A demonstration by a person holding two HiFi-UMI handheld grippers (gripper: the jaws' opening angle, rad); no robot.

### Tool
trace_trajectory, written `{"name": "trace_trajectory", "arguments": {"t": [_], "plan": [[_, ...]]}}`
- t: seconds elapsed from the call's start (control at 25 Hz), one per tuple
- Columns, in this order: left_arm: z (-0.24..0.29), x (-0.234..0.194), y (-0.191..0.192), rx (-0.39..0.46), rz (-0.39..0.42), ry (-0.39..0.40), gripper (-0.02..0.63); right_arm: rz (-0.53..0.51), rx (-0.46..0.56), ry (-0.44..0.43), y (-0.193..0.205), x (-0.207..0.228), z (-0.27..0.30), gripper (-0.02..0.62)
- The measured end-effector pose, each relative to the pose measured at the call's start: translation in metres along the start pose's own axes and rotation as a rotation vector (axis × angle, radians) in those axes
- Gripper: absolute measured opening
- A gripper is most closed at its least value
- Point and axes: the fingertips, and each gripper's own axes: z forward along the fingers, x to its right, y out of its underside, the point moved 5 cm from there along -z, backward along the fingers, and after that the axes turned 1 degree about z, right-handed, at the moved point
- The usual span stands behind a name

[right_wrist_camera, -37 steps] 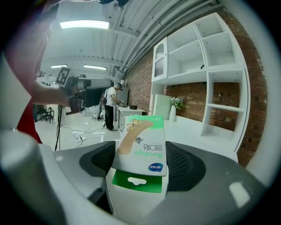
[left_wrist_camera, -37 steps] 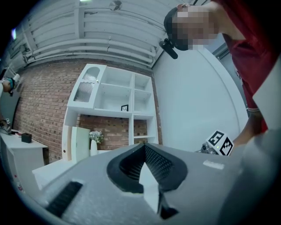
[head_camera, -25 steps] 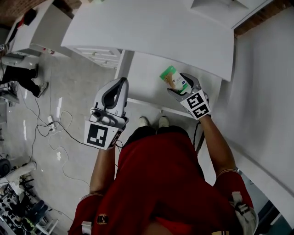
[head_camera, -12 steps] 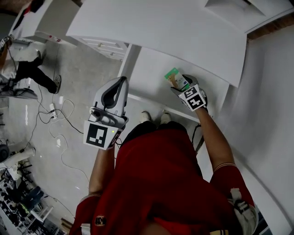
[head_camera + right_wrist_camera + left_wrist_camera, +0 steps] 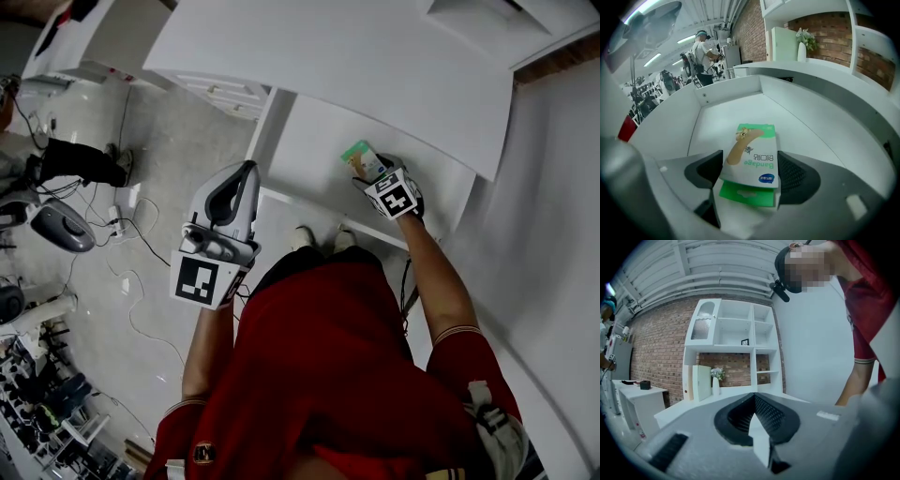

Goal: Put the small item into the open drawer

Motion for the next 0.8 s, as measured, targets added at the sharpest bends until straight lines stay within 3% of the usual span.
{"name": "trace_trajectory", "arguments": {"t": [0.28, 0.48, 0.8], "plan": [[-0.005, 0.003, -0.003, -0.001, 0.009, 0.017, 0.0, 0.016, -0.019, -0.009, 0.002, -0.001, -0.009, 0.393], [-0.003, 0.009, -0.004, 0.016, 0.008, 0.058, 0.0, -0.022, 0.054, 0.046, -0.017, -0.002, -0.039, 0.372], [0.002, 0.032, -0.009, 0.057, -0.002, 0.158, 0.0, -0.043, 0.277, 0.169, -0.067, -0.017, -0.121, 0.193]]}}
